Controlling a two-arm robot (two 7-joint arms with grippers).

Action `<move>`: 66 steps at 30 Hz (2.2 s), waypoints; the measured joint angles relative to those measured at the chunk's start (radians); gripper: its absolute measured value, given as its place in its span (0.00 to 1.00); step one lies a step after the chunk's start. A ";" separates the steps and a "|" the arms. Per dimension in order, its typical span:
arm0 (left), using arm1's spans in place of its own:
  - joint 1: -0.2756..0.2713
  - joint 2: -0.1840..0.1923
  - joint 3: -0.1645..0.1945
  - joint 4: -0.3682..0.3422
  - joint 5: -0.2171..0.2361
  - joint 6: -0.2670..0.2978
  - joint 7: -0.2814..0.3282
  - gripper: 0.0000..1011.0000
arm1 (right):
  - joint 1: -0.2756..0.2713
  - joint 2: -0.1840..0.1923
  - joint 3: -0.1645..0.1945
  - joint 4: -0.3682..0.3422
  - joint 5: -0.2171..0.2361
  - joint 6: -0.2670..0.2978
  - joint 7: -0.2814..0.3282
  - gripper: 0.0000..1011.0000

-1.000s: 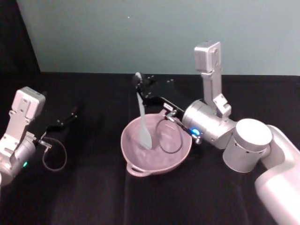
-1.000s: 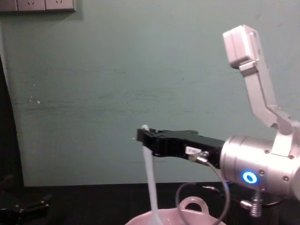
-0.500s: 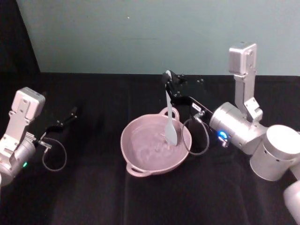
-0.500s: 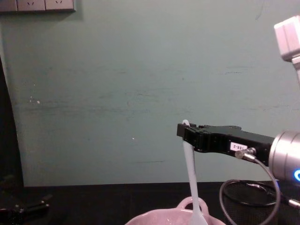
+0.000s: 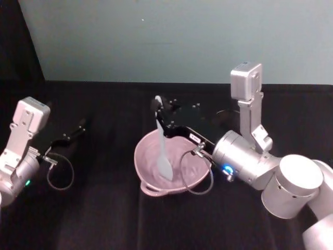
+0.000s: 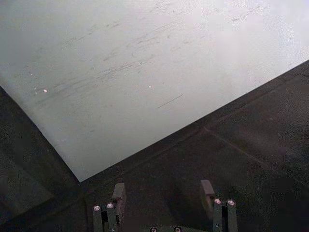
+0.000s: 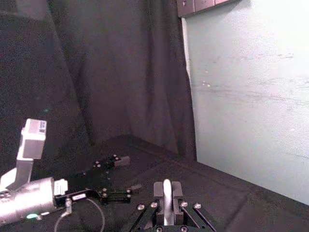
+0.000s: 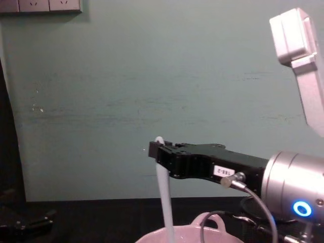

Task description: Use the one hand to pick up the spoon and stir the clear water in the bowl.

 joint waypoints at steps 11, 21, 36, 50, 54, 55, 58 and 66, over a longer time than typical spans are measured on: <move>0.000 0.000 0.000 0.000 0.000 0.000 0.000 1.00 | 0.007 -0.004 -0.007 -0.004 0.003 -0.002 0.000 0.11; 0.000 0.000 0.000 0.000 0.000 0.000 0.000 1.00 | 0.044 0.051 0.057 -0.114 0.017 0.050 -0.025 0.11; 0.000 0.000 0.000 0.000 0.000 0.000 0.000 1.00 | 0.077 0.161 0.174 -0.198 0.082 0.162 -0.072 0.11; 0.000 0.000 0.000 0.000 0.000 0.000 0.000 1.00 | 0.072 0.153 0.190 -0.088 0.087 0.116 -0.093 0.11; 0.000 0.000 0.000 0.000 0.000 0.000 0.000 1.00 | 0.067 0.135 0.193 -0.042 0.096 0.086 -0.093 0.11; 0.000 0.000 0.000 0.000 0.000 0.000 0.000 1.00 | 0.063 0.127 0.196 -0.024 0.101 0.071 -0.090 0.11; 0.000 0.000 0.000 0.000 0.000 0.000 0.000 1.00 | 0.050 0.110 0.207 0.010 0.120 0.042 -0.084 0.11; 0.000 0.000 0.000 0.000 0.000 0.000 0.000 1.00 | 0.009 0.063 0.253 0.098 0.229 -0.026 -0.045 0.11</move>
